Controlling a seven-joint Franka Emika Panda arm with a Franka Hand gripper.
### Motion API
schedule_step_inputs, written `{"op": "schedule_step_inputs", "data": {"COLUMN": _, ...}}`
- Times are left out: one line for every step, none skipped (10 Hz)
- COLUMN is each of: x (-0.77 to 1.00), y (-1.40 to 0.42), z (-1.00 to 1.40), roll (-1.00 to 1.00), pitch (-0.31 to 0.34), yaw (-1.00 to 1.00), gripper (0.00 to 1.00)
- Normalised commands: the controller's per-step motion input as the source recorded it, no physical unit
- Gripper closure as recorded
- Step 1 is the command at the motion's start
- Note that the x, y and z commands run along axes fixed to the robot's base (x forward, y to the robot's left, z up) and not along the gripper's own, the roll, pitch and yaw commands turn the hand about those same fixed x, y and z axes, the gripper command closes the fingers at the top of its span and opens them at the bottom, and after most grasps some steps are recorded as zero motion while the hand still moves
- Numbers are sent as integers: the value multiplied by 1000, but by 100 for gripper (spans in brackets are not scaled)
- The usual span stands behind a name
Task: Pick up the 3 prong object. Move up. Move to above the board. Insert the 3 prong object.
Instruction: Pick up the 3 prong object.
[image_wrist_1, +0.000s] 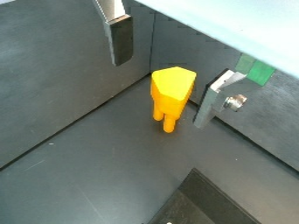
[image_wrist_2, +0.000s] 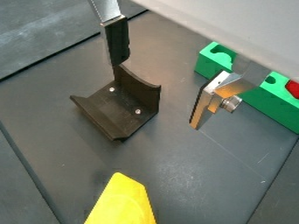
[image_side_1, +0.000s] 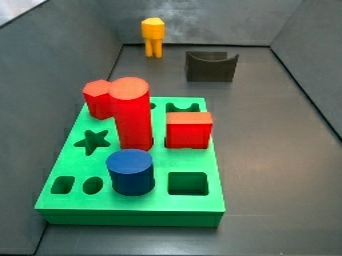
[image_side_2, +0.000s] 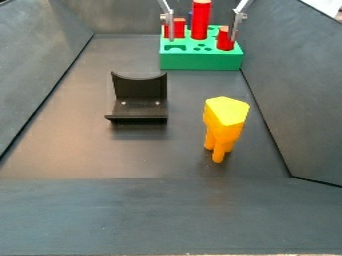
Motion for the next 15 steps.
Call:
{"op": "schedule_step_inputs", "data": {"x": 0, "y": 34, "z": -43, "roll": 0, "pitch": 0, "yaw": 0, "gripper": 0}}
{"op": "schedule_step_inputs", "data": {"x": 0, "y": 157, "z": -343, "roll": 196, "pitch": 0, "yaw": 97, "gripper": 0}}
{"op": "schedule_step_inputs", "data": {"x": 0, "y": 357, "z": -406, "roll": 124, "pitch": -50, "yaw": 309, "gripper": 0}}
{"op": "schedule_step_inputs", "data": {"x": 0, "y": 597, "z": -514, "roll": 27, "pitch": -87, "yaw": 489, "gripper": 0}}
{"op": "schedule_step_inputs", "data": {"x": -214, "y": 549, "z": -509, "roll": -26, "pitch": -109, "yaw": 429, "gripper": 0}}
{"op": "schedule_step_inputs", "data": {"x": -289, "y": 546, "z": -483, "roll": -100, "pitch": -44, "yaw": 280, "gripper": 0}}
{"op": "schedule_step_inputs", "data": {"x": -331, "y": 529, "z": -480, "roll": -119, "pitch": -41, "yaw": 286, "gripper": 0}}
{"op": "schedule_step_inputs", "data": {"x": -286, "y": 469, "z": -494, "roll": -176, "pitch": -23, "yaw": 197, "gripper": 0}}
{"op": "schedule_step_inputs", "data": {"x": -340, "y": 403, "z": -389, "roll": -293, "pitch": -10, "yaw": 20, "gripper": 0}}
{"op": "schedule_step_inputs", "data": {"x": -114, "y": 326, "z": -360, "roll": -307, "pitch": 0, "yaw": 66, "gripper": 0}}
{"op": "schedule_step_inputs", "data": {"x": 0, "y": 214, "z": -371, "roll": -227, "pitch": 0, "yaw": 143, "gripper": 0}}
{"op": "schedule_step_inputs", "data": {"x": 0, "y": 206, "z": -403, "roll": -234, "pitch": -13, "yaw": 209, "gripper": 0}}
{"op": "schedule_step_inputs", "data": {"x": -57, "y": 97, "z": -354, "roll": -84, "pitch": -46, "yaw": 286, "gripper": 0}}
{"op": "schedule_step_inputs", "data": {"x": 0, "y": 37, "z": -320, "roll": 0, "pitch": -20, "yaw": 286, "gripper": 0}}
{"op": "schedule_step_inputs", "data": {"x": 0, "y": 37, "z": -329, "roll": 4, "pitch": -26, "yaw": 297, "gripper": 0}}
